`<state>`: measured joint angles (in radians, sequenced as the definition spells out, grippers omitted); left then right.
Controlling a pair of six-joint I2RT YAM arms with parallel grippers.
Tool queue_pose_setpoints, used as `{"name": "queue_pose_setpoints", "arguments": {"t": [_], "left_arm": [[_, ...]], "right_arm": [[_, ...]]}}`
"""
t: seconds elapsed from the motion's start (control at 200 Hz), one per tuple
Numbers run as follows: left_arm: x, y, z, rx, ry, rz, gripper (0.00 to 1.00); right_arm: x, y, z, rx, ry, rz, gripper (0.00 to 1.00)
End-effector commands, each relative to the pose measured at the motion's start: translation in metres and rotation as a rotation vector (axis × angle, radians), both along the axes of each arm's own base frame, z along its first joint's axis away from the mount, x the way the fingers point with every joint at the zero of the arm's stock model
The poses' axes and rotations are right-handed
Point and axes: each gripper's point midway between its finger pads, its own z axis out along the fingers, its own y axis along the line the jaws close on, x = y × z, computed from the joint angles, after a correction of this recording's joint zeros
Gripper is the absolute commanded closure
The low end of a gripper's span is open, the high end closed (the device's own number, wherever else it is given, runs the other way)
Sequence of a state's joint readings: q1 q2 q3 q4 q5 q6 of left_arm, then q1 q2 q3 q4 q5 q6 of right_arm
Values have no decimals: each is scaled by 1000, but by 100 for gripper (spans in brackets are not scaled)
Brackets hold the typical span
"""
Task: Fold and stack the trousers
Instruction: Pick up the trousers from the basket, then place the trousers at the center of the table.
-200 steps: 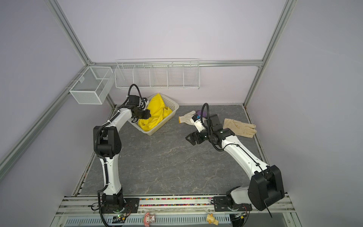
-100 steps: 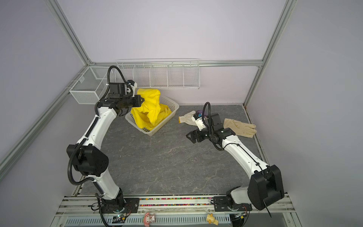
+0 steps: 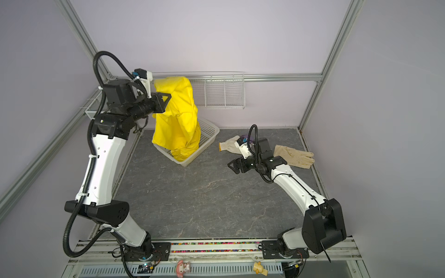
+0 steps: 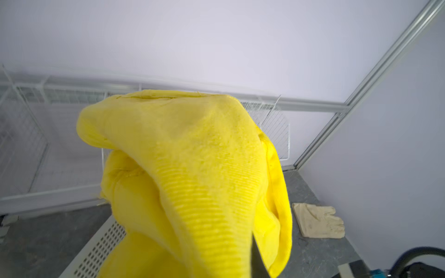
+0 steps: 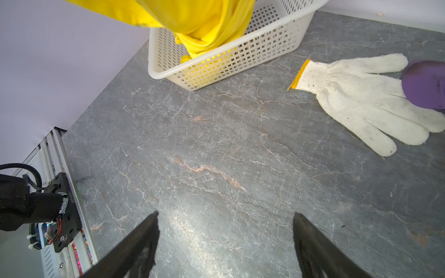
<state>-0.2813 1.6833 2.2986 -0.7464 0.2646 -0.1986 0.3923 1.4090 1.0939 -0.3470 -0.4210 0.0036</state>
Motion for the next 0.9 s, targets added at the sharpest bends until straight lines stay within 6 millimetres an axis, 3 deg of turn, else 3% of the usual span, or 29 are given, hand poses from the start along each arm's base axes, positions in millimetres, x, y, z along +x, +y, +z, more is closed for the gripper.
{"name": "queue_pose_setpoints", "arguments": {"t": [0.0,0.14,0.28,0.445,0.54,0.63,0.73,0.825,0.895], "left_arm": [[-49,4,88,-67,-230,13,100],[-87,-3,138,-165,-352,-24,100],[-140,-15,182,-281,-470,-118,100],[-202,-36,210,-383,-537,-281,100],[-223,-45,217,-414,-555,-348,100],[-216,-55,200,-402,-475,-362,100],[-197,-75,163,-433,-324,-390,100],[-182,-92,119,-524,-194,-421,100],[-169,-96,68,-507,-86,-371,100]], "right_arm": [[4,5,5,46,-19,11,12],[7,3,15,70,-55,3,12],[12,-8,24,73,-89,-30,12],[23,-37,51,81,-162,-107,12],[25,-49,66,85,-205,-128,12],[17,-45,78,113,-231,-75,12],[-4,-31,85,174,-226,34,12],[-24,-27,84,203,-219,95,12],[-40,-25,80,227,-202,132,12]]}}
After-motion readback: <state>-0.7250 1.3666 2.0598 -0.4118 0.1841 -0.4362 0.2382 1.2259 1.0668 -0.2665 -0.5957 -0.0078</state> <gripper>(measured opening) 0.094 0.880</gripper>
